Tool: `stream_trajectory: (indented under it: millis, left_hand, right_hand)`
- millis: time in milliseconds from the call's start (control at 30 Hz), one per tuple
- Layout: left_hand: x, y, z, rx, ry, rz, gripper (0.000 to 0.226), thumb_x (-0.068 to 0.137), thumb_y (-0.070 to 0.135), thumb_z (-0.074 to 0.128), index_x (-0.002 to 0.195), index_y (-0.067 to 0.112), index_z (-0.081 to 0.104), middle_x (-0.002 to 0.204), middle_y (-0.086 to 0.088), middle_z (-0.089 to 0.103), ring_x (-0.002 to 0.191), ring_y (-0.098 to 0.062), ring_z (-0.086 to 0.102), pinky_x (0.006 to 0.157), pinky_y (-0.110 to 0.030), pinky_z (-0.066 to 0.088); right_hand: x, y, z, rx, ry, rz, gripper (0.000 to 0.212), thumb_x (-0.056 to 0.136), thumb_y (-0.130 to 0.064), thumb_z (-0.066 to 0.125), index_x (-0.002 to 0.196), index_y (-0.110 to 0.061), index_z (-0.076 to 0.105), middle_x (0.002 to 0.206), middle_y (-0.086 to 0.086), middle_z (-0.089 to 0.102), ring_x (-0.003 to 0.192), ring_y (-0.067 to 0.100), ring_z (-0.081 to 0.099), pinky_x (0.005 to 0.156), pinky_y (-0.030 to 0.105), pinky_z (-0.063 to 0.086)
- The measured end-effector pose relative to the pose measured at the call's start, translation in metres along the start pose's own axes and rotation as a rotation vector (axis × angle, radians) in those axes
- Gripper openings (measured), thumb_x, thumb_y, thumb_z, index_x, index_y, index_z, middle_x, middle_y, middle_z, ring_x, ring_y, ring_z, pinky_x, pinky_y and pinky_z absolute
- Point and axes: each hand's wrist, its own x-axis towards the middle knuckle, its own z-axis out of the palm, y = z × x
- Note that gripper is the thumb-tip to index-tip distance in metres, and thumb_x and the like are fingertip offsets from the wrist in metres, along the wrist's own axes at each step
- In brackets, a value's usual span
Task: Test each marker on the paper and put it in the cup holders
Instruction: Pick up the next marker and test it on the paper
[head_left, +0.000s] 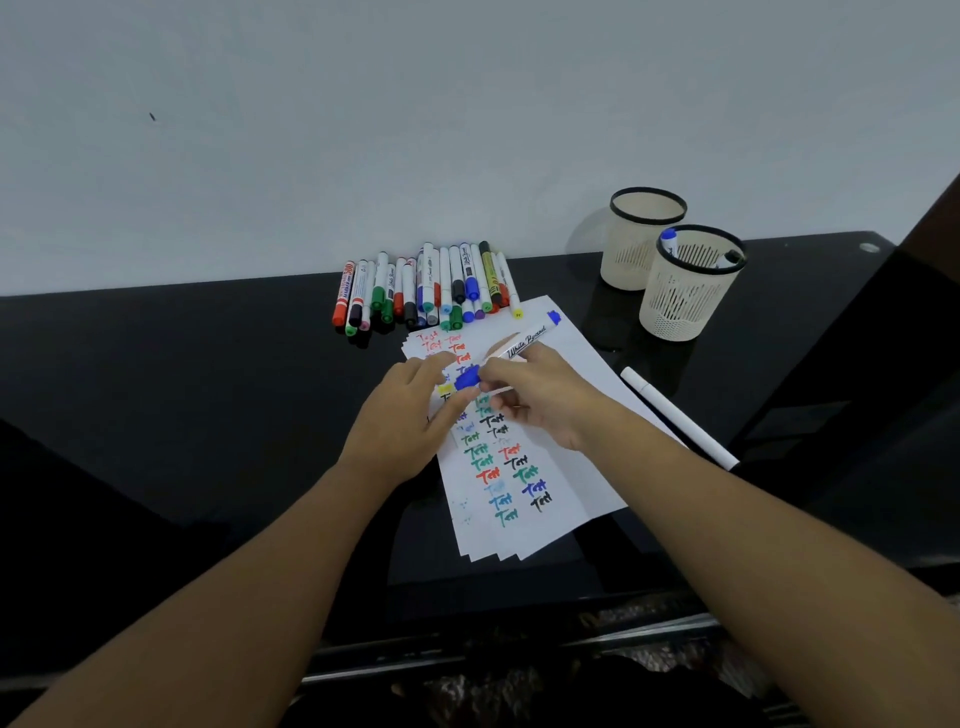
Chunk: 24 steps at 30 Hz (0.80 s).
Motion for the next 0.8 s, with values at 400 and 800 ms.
stream_trajectory:
  millis: [400, 800]
  left_hand:
    - [0.001, 0.003, -0.001, 0.021, -0.043, -0.065, 0.044, 0.106, 0.044, 0.039, 0.142, 0.019, 0.048, 0.135, -0.002, 0.056, 0.117, -0.014, 0.051, 0.093, -0.027, 0.044]
    - [0.000, -0.006, 0.003, -0.009, 0.044, 0.049, 0.030, 0.100, 0.031, 0.059, 0.123, 0.012, 0.063, 0.115, -0.003, 0.062, 0.106, -0.015, 0.055, 0.092, -0.030, 0.047]
  right_hand:
    - [0.002, -0.001, -0.001, 0.129, 0.015, -0.041, 0.018, 0.100, -0.028, 0.068, 0.106, -0.011, 0.065, 0.074, 0.002, 0.065, 0.060, 0.012, 0.051, 0.061, 0.025, 0.046]
    - [0.015, 0.023, -0.016, -1.058, 0.401, -0.901, 0.061, 0.088, -0.050, 0.075, 0.141, -0.032, 0.053, 0.146, 0.006, 0.040, 0.137, 0.024, 0.034, 0.117, 0.047, 0.030]
